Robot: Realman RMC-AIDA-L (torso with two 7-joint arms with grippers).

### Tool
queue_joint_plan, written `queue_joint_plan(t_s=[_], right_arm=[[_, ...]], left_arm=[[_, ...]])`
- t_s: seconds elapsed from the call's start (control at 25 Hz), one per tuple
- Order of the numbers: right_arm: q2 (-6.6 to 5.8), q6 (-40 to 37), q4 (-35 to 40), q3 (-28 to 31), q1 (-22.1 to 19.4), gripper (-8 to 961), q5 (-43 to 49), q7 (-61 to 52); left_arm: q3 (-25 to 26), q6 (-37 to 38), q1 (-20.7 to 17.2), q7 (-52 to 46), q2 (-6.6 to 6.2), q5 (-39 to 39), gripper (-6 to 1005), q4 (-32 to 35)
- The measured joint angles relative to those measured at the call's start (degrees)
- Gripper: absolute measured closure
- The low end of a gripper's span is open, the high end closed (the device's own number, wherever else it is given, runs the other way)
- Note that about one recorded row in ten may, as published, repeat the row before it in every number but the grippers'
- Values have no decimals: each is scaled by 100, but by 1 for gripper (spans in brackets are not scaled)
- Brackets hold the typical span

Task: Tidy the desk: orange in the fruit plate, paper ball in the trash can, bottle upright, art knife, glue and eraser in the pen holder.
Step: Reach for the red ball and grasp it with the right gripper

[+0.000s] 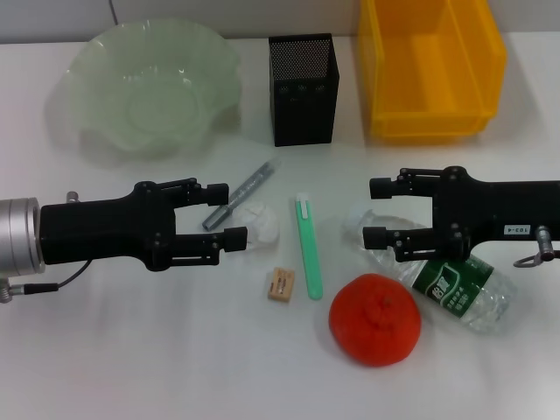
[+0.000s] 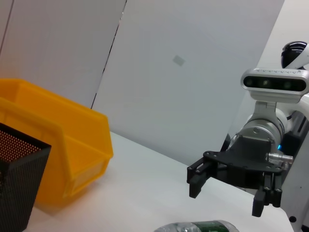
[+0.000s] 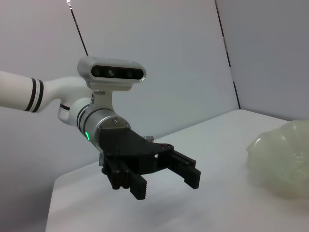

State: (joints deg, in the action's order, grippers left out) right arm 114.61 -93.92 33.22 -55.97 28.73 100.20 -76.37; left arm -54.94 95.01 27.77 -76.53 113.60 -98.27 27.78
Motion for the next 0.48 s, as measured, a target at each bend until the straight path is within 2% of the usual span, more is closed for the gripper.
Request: queue_joint_plan(t_s=[0.48], right_arm=[[0,-30,-1,-2,0,170,0,0]], left_arm=[[11,-1,-1,-2,17,1,191,-16]])
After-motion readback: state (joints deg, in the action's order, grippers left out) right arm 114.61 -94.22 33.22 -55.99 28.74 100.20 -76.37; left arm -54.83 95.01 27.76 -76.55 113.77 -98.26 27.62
